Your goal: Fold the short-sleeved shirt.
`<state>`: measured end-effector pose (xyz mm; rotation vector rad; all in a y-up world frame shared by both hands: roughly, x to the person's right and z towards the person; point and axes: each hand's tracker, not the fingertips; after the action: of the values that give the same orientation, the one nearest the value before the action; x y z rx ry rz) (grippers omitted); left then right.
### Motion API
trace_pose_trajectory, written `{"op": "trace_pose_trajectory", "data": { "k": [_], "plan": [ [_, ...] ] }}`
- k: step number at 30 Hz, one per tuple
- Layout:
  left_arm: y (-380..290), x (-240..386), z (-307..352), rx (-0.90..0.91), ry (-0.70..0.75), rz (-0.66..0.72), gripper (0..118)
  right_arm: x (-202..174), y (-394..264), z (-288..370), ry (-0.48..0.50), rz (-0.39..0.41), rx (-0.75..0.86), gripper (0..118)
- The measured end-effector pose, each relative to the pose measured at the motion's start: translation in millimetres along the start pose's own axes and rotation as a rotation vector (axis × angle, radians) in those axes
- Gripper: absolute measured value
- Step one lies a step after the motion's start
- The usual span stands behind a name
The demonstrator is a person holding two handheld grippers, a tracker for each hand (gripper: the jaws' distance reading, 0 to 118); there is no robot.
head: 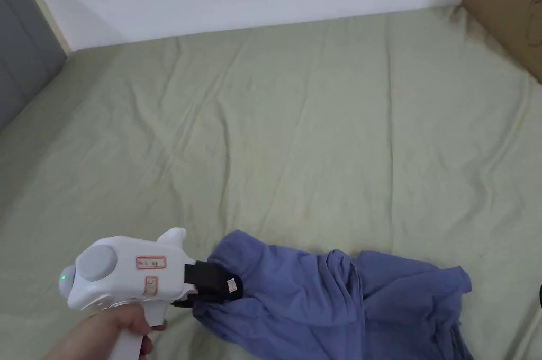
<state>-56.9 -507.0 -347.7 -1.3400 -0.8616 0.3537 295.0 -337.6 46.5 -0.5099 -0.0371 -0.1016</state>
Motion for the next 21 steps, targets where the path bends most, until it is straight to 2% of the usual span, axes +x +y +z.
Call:
{"op": "trace_pose_trajectory", "data": {
  "k": [2, 4, 5, 8, 9, 11, 16, 21],
  "plan": [
    [-1.3, -3.5, 12.2, 0.039, 0.060, -0.042, 9, -3.9, 2.6, -2.0, 0.010, 0.005, 0.001, 0],
    [-0.6, -26.9, 31.9, 0.112, -0.028, 0.115, 9, -7.5, 5.2, -1.1, 0.021, 0.017, 0.007, 0],
    [0.1, -36.4, 41.5, 0.129, -0.014, 0.126, 9, -9.2, 6.6, -0.4, 0.027, 0.024, 0.011, 0],
    [-8.0, -41.6, 67.2, 0.146, 0.069, 0.152, 9, -10.4, 9.3, 3.2, 0.032, 0.041, 0.017, 0],
    [-10.6, -43.9, 78.0, 0.167, 0.161, 0.110, 9, -10.1, 9.5, 4.2, 0.034, 0.044, 0.018, 0],
    [-10.2, -44.9, 101.3, 0.174, 0.211, 0.120, 9, -8.8, 9.0, 6.3, 0.030, 0.044, 0.024, 0],
    [-8.0, 21.7, 131.6, 0.206, 0.337, -0.028, 9, -5.2, 6.3, 5.2, 0.036, 0.019, 0.023, 0],
    [-7.3, 126.9, 100.6, 0.158, 0.427, -0.244, 9, -6.8, 5.5, 6.6, 0.063, 0.021, 0.031, 0]
  ]
}}
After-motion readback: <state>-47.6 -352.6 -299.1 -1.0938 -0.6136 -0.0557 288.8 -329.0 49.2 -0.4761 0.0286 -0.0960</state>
